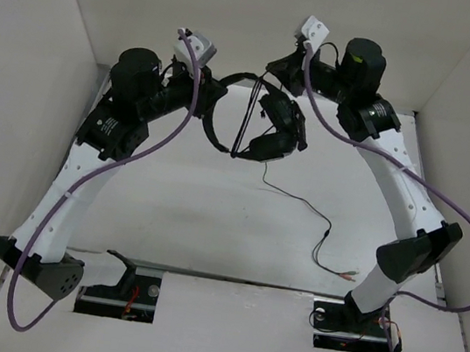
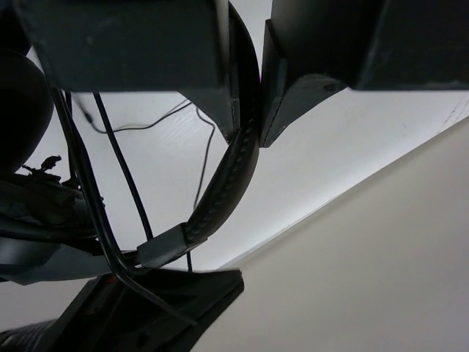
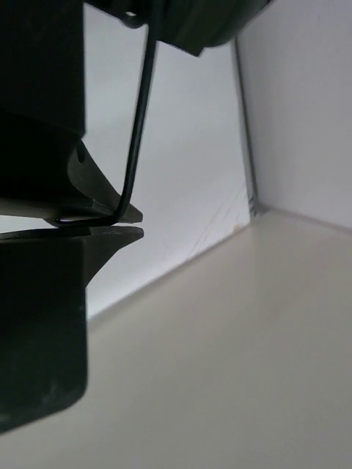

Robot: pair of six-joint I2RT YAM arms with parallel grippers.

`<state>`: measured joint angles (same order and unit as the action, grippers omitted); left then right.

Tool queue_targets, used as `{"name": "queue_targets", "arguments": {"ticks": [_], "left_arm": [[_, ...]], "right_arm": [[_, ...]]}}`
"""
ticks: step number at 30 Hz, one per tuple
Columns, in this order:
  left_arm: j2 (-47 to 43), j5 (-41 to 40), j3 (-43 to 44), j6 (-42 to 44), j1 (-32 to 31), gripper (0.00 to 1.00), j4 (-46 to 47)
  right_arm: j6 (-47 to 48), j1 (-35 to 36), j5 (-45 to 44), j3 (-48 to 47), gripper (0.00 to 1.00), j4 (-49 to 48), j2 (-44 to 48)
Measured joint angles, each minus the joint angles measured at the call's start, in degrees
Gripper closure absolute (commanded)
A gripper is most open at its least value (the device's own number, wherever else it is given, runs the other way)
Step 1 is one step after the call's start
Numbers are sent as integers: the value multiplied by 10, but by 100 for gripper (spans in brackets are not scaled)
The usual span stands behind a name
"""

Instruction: Wrap the headphones

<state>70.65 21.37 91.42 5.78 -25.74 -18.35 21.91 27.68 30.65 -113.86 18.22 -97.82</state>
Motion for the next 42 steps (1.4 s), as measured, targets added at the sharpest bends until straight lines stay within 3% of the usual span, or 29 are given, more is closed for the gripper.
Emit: {"name": "queue_targets", "arguments": {"ticks": [8, 14, 19, 29, 35, 42], "left_arm": [[24, 72, 64, -103, 27, 100, -7], [35, 100, 109, -167, 44, 99, 17], [38, 102, 147, -197, 69, 99, 38], [46, 29, 189, -187, 103, 99, 63], [47, -82, 186, -130, 114, 99, 83], [56, -220, 166, -52, 112, 99, 134]], "right_arm": [[-325, -10, 176, 174, 85, -198, 17], [-545, 7, 219, 269, 79, -381, 5], [-665, 44, 232, 352, 76, -513, 5], [-736, 148, 256, 438, 80, -592, -1], [-741, 171, 267, 443, 99, -599, -1], [-721, 200, 281, 443, 100, -587, 1]]}}
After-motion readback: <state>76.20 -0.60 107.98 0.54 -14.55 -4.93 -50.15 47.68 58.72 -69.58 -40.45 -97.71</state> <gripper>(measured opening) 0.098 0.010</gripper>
